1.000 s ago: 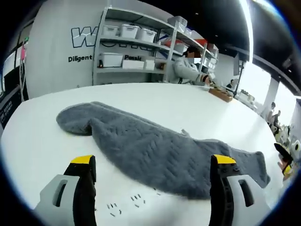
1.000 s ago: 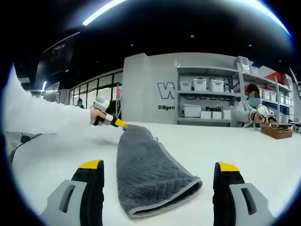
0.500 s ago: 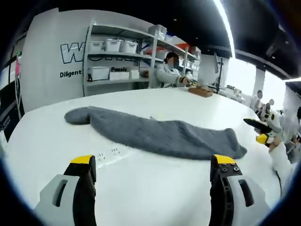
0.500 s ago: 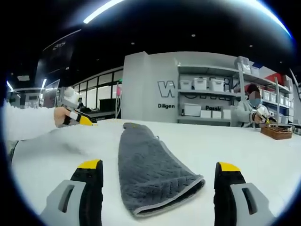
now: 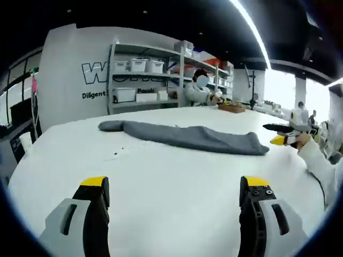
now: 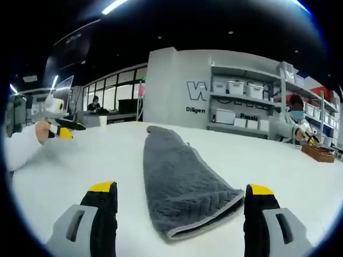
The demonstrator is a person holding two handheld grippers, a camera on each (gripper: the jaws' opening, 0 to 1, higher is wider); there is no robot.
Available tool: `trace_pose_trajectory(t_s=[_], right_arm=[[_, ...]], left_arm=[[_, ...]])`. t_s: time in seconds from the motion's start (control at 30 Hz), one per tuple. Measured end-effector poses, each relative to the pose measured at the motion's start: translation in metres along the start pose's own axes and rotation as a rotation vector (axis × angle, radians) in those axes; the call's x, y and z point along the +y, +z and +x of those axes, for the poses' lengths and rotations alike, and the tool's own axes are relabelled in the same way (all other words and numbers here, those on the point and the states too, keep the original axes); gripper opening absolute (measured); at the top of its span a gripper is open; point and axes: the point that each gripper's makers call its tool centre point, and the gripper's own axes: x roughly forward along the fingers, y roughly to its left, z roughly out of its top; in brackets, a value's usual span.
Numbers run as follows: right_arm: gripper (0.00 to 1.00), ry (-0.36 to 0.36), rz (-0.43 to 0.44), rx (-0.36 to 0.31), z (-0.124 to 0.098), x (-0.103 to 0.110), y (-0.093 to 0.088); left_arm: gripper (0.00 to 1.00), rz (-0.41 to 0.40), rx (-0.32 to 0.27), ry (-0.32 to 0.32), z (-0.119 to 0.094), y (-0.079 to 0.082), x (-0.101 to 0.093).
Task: Open the folded towel by lifting each exposed corner and separating the folded layers until the towel lies flat within the target outline without major curled edges
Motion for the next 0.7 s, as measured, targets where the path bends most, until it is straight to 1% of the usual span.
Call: trace_pose_trajectory(t_s=[0.07,0.13,0.2,0.23,0.27,0.33,0.37,0.4,0.47,0.53,0.57,0.63,0.7], right_arm=[[0.99,0.000,-0.008,0.018,0.001,0.004,-0.005],[0.99,-0.005,-0.009,0.035,0.000,0.008,-0.011],[0.99,-0.018,0.005,0.047,-0.002,0.010,-0.018],[0.99,-0.020,0.011,0.045,-0.002,0.011,-0.019],[0.99,-0.014,0.025,0.053,-0.003,0.016,-0.024],[0.99,-0.013,0.019,0.055,-0.008,0.025,-0.030],[0.99,-0.026,0.019,0.094,-0.010,0.024,-0.039],[0.98,-0.031,0.014,0.102,-0.011,0.025,-0.043],[0.93,-0.048,0.006,0.118,-0.015,0.028,-0.050],[0.87,-0.063,0.007,0.119,-0.019,0.027,-0.053],[0.85,-0.067,0.006,0.116,-0.021,0.028,-0.053],[0.78,-0.069,0.006,0.118,-0.021,0.028,-0.054],[0.72,-0.057,0.004,0.127,-0.020,0.030,-0.057]], left_arm=[[1.00,0.008,-0.014,0.015,-0.009,-0.006,0.002],[1.00,0.028,-0.015,0.027,-0.015,-0.012,0.002],[1.00,0.059,0.000,0.033,-0.018,-0.020,0.003],[1.00,0.063,0.002,0.032,-0.018,-0.021,0.003],[1.00,0.074,0.003,0.032,-0.020,-0.025,0.004],[1.00,0.089,-0.001,0.035,-0.023,-0.027,0.006],[1.00,0.090,-0.005,0.035,-0.025,-0.028,0.007],[1.00,0.079,-0.012,0.030,-0.027,-0.029,0.009],[1.00,0.056,-0.030,0.021,-0.033,-0.031,0.010],[1.00,0.043,-0.026,0.018,-0.040,-0.033,0.014],[1.00,0.047,-0.041,0.024,-0.043,-0.031,0.016],[1.00,0.057,-0.036,0.057,-0.051,-0.032,0.025],[1.00,0.061,-0.040,0.078,-0.056,-0.033,0.030]])
